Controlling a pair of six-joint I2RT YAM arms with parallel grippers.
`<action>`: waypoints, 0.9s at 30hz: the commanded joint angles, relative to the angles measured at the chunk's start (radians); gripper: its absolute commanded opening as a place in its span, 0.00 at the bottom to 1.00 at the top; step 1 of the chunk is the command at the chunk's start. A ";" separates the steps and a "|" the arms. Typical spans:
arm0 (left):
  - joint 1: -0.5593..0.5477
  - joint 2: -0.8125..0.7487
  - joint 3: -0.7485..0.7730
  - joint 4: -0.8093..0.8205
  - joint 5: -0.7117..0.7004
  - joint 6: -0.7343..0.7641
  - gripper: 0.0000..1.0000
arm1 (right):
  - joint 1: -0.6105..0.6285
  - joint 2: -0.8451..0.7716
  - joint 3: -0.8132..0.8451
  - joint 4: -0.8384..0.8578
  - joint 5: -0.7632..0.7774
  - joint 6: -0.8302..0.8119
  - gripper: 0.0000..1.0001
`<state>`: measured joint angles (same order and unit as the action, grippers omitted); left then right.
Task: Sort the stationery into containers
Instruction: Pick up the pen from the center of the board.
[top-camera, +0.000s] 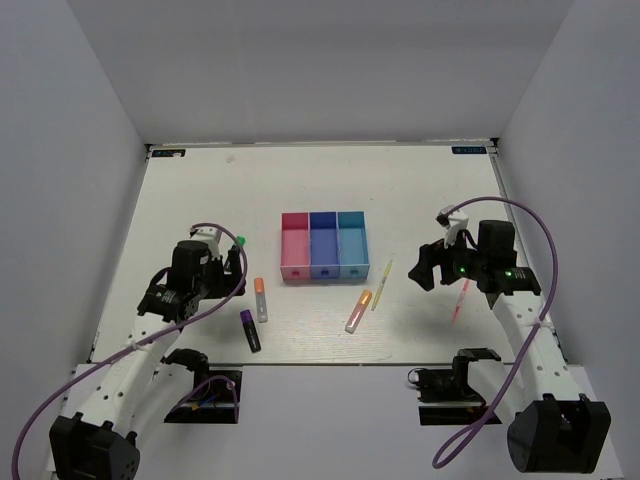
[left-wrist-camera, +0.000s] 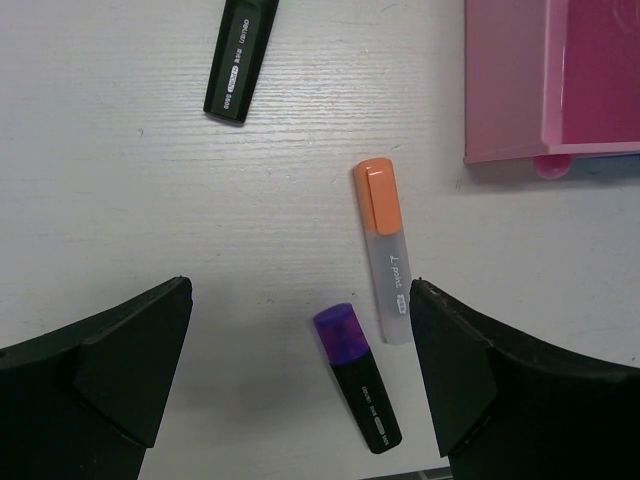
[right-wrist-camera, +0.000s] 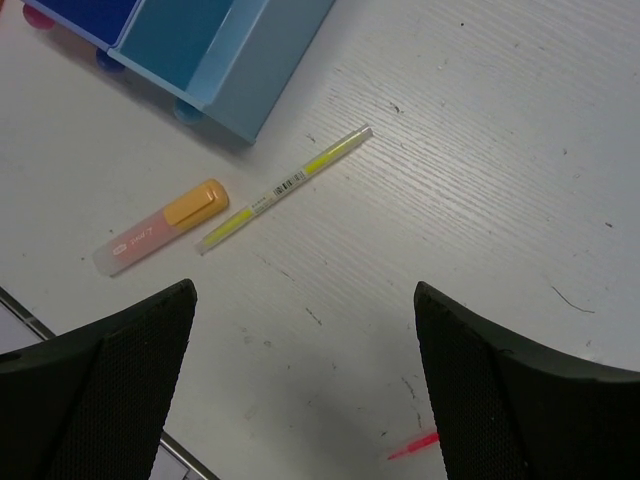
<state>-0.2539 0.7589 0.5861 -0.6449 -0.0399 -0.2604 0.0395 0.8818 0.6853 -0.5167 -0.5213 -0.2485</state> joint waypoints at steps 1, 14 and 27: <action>-0.002 0.000 0.014 -0.002 0.009 -0.002 1.00 | -0.003 -0.004 -0.007 -0.006 0.000 -0.023 0.90; -0.002 0.034 0.020 -0.004 0.012 0.000 1.00 | 0.000 -0.012 -0.003 0.001 0.070 0.003 0.90; -0.002 0.048 0.023 -0.002 0.023 0.000 0.97 | 0.000 -0.021 -0.007 0.001 0.080 0.002 0.90</action>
<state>-0.2539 0.8112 0.5861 -0.6468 -0.0376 -0.2604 0.0395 0.8806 0.6827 -0.5240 -0.4442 -0.2462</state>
